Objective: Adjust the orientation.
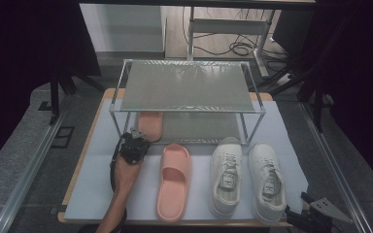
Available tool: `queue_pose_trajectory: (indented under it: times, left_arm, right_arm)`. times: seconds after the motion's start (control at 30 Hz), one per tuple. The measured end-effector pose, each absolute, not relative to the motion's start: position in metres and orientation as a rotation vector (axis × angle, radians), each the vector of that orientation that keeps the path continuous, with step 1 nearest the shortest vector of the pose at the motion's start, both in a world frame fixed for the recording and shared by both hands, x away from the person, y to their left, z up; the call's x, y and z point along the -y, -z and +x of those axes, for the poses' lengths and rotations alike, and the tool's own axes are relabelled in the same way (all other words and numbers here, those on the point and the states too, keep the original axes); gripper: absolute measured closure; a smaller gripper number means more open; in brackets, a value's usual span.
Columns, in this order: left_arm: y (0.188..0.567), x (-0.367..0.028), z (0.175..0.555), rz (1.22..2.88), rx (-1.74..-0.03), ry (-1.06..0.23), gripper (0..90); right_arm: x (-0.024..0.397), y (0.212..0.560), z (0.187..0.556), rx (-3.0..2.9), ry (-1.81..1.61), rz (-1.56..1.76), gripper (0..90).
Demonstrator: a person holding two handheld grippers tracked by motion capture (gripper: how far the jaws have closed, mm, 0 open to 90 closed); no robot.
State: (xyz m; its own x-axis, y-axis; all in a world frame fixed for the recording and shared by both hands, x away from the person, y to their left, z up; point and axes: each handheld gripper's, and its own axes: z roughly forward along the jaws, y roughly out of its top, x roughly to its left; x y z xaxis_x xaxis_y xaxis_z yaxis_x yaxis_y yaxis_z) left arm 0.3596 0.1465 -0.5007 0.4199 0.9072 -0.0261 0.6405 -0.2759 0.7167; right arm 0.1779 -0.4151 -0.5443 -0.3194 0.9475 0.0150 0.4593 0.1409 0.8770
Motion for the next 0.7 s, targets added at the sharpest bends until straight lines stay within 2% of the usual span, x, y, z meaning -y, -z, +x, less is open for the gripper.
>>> queue_pose_trajectory:
  times: [0.17,0.57,0.7]
  left_arm:
    - [0.497,-0.15,0.351,2.001,-1.293,-0.514,79.2]
    - [0.492,-0.153,0.332,2.025,-1.248,-0.476,56.4]
    - [0.489,-0.154,0.323,2.008,-1.249,-0.472,52.0]
  right_arm:
    - [0.415,0.544,0.178,-1.857,-1.113,1.345,11.6]
    - [0.415,0.544,0.178,-1.856,-1.113,1.344,11.6]
    - [0.415,0.544,0.178,-1.857,-1.113,1.344,11.6]
